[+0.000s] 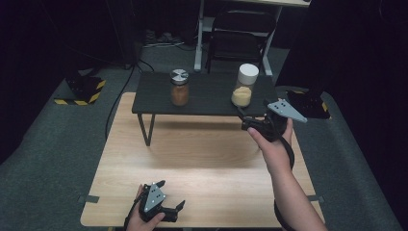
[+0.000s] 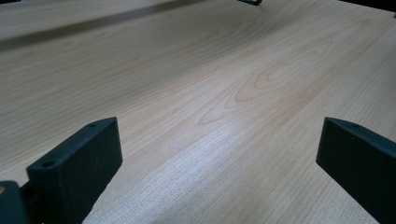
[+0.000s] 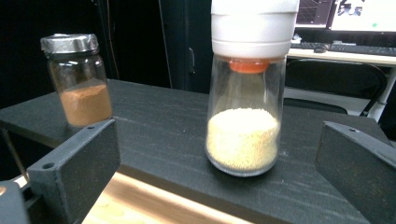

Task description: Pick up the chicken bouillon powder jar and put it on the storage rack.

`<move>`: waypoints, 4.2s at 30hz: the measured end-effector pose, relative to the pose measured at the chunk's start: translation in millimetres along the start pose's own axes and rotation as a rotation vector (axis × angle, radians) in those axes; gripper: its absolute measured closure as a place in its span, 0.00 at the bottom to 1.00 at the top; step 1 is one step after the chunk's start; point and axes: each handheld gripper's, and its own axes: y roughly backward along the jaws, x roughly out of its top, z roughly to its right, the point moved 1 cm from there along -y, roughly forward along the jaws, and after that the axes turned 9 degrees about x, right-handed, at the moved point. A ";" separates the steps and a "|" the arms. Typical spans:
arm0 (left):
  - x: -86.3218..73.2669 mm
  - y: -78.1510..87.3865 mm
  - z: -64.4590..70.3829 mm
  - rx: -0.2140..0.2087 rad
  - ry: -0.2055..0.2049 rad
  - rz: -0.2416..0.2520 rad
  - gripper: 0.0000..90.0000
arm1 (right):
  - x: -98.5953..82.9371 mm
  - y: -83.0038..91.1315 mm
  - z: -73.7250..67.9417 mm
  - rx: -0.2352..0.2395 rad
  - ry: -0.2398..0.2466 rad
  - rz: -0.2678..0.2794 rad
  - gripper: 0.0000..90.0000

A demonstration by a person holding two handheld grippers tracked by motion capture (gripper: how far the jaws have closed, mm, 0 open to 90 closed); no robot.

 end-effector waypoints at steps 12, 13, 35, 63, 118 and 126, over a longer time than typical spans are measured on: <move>0.2 0.1 2.1 0.001 -0.017 0.002 0.01 | -26.8 18.4 1.2 0.023 0.002 -0.015 0.00; 0.2 0.1 2.1 0.001 -0.017 0.002 0.01 | -29.0 19.7 1.0 0.023 0.003 -0.019 0.00; 0.1 0.3 2.8 0.002 -0.017 0.003 0.01 | -87.1 52.4 -1.0 0.035 -0.017 -0.075 0.00; 0.5 0.1 5.2 0.001 -0.021 0.003 0.01 | -152.0 85.0 0.0 0.021 -0.070 -0.204 0.00; -1.6 2.9 2.0 -0.015 -0.005 0.008 0.01 | -177.1 106.8 -5.6 0.040 -0.053 -0.339 0.01; -0.8 2.2 0.0 -0.024 0.008 -0.002 0.01 | -176.8 106.8 -0.2 0.064 -0.066 -0.341 0.01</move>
